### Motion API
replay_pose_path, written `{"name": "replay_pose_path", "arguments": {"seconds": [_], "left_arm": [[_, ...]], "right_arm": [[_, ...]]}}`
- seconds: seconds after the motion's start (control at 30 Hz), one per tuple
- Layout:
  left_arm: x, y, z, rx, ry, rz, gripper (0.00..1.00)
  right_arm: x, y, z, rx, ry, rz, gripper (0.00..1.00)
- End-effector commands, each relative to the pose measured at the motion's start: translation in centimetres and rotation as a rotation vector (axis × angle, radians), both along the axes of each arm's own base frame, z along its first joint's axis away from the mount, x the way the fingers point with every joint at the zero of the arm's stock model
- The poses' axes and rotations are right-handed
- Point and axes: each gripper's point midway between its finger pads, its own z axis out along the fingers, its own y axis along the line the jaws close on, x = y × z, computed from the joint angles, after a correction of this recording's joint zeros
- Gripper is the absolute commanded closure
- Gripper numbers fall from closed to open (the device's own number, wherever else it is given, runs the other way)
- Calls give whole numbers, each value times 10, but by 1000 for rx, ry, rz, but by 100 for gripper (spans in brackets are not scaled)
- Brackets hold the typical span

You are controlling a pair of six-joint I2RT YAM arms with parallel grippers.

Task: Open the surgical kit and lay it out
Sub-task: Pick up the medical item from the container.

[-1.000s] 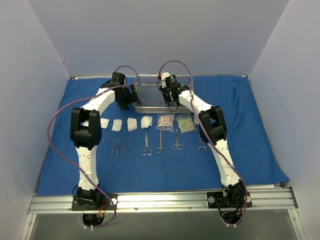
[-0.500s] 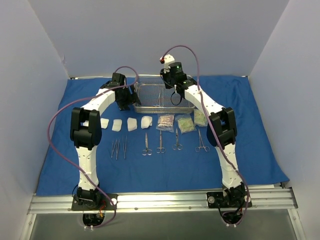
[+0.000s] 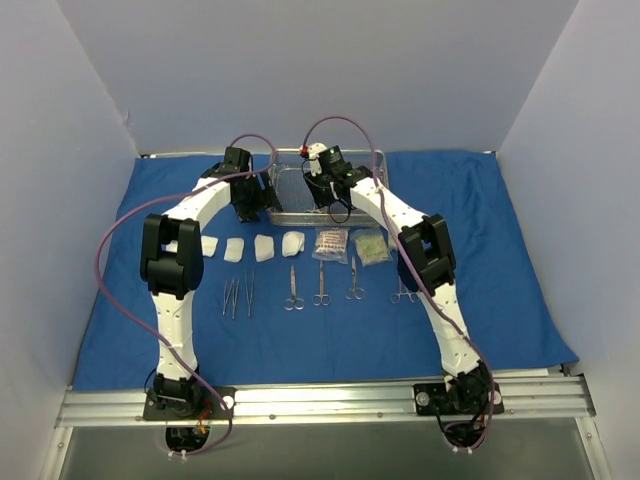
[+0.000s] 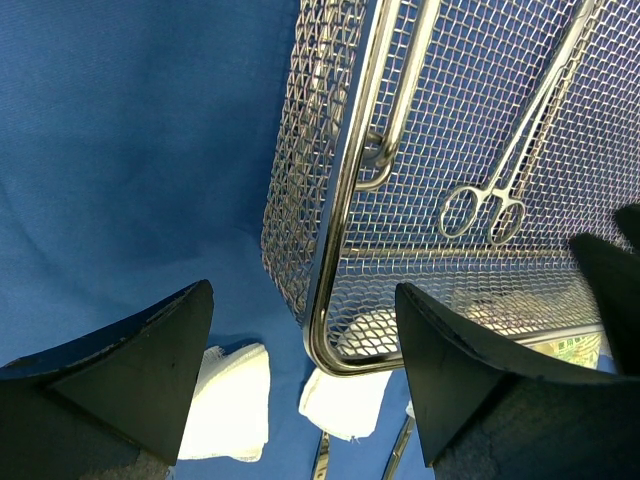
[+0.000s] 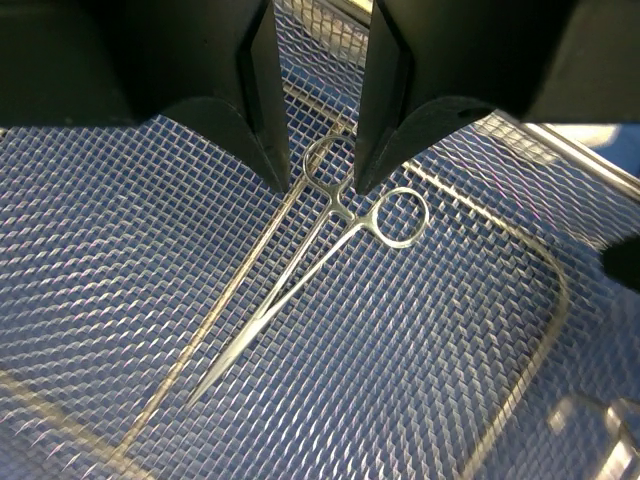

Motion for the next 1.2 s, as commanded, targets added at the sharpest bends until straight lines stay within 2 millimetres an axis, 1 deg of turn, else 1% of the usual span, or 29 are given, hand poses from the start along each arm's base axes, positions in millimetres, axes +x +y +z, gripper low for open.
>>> {"name": "replay_pose_path", "arguments": {"seconds": [0.0,0.03,0.1,0.27,0.37,0.4,0.53,0.6,0.63,0.7,0.73,0.83,1.03,1.13,1.17], "left_arm": [[8,-2,30,-26,-78,-3,18],[8,-1,30,-25,-79,-2,18],[8,-1,29,-25,-76,-2,17],[9,-1,32,-22,-84,-3,18],[9,0,34,-19,-87,-6,18],[8,0,34,-17,-88,-8,18],[9,0,33,-16,-88,-9,18],[10,-1,33,-18,-90,-12,18],[10,-1,32,-18,-88,-14,18],[10,-2,30,-24,-85,-17,18],[10,-2,28,-23,-82,-17,17],[8,-2,23,-26,-69,-14,17],[8,-3,18,-29,-62,-13,18],[8,-3,18,-31,-60,-13,18],[8,-3,17,-30,-58,-13,18]], "right_arm": [[-14,-6,-14,-57,95,79,70],[-15,-8,-22,-70,113,91,69],[-16,-11,-27,-82,130,101,69],[-13,-17,-28,-111,130,154,69],[-18,-20,-35,-131,153,214,69],[-22,-23,-38,-149,171,226,69],[-27,-26,-55,-192,197,292,68],[-26,-23,-56,-200,185,336,68],[-27,-19,-60,-179,189,358,67],[-21,-13,-60,-150,168,366,67],[-22,-9,-64,-133,173,374,66],[-18,-6,-68,-119,169,379,65],[-13,-22,-78,-151,176,367,60],[-3,-28,-82,-151,170,269,60],[7,-34,-80,-168,144,202,60]]}}
